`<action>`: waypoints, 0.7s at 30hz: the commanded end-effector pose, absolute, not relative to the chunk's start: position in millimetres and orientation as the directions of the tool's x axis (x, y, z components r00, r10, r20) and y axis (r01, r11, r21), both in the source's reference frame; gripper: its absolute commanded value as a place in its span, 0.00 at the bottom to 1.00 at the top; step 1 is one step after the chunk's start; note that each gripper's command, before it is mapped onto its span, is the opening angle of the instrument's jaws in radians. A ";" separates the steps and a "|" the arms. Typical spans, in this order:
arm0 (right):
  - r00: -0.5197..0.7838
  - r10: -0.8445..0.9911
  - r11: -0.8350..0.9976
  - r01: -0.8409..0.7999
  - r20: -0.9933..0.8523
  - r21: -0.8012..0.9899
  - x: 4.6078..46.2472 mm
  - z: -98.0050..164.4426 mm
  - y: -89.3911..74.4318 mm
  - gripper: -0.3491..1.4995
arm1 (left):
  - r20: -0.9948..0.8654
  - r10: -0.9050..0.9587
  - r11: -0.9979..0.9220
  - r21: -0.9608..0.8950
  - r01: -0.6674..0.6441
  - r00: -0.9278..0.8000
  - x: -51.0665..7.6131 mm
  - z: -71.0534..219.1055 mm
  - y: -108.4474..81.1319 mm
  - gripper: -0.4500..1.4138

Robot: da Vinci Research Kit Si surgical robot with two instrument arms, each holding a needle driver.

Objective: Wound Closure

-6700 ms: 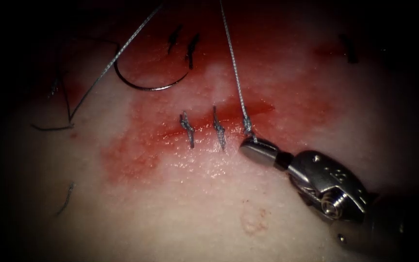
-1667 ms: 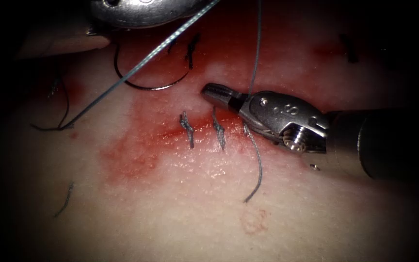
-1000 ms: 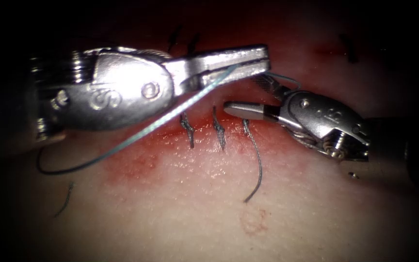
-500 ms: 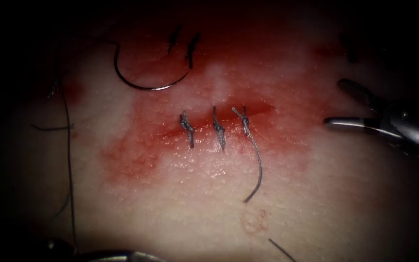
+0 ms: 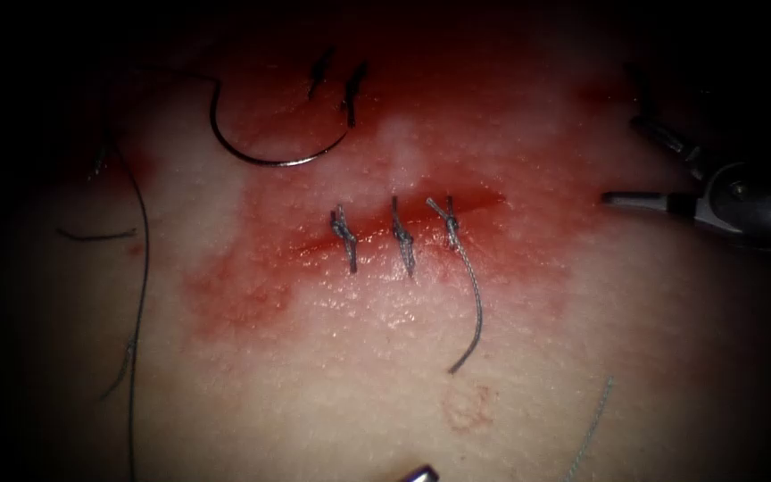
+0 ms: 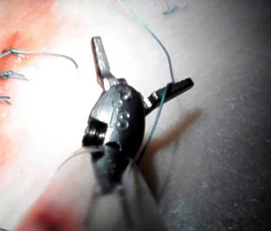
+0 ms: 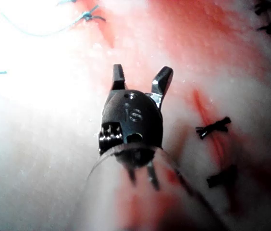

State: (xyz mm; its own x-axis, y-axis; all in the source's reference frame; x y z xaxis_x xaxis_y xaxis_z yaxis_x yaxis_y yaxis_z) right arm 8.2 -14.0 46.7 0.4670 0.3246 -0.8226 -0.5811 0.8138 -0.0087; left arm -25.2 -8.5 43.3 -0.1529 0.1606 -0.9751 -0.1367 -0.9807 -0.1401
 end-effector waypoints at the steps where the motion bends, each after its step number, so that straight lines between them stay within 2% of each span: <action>1: 0.468 0.327 0.816 -0.578 -0.821 -0.004 9.4 47.4 -14.4 0.98 | -0.974 0.169 -0.978 -0.147 -0.149 -0.151 -25.3 43.7 -8.3 0.99; 5: 0.469 0.327 0.819 -0.574 -0.820 -0.002 9.6 47.5 -14.5 0.98 | -0.967 0.199 -0.968 -0.168 -0.187 -0.159 -23.4 43.3 -5.8 0.98; 6: 0.468 0.327 0.820 -0.572 -0.821 0.000 9.6 47.5 -14.5 0.98 | -0.964 0.208 -0.965 -0.174 -0.196 -0.164 -22.9 43.3 -5.0 0.94; 9: 0.476 0.329 0.824 -0.567 -0.815 0.002 9.6 47.5 -14.6 0.98 | -0.956 0.226 -0.956 -0.180 -0.232 -0.190 -21.9 44.1 -3.0 0.90; 13: 0.477 0.329 0.826 -0.564 -0.815 0.003 9.7 47.5 -14.7 0.99 | -0.953 0.226 -0.953 -0.172 -0.251 -0.204 -21.6 45.5 -2.2 0.90; 21: 0.479 0.328 0.837 -0.547 -0.814 0.015 10.4 47.5 -15.0 0.99 | -0.929 0.302 -0.941 -0.255 -0.223 -0.212 -20.0 50.6 -1.6 0.87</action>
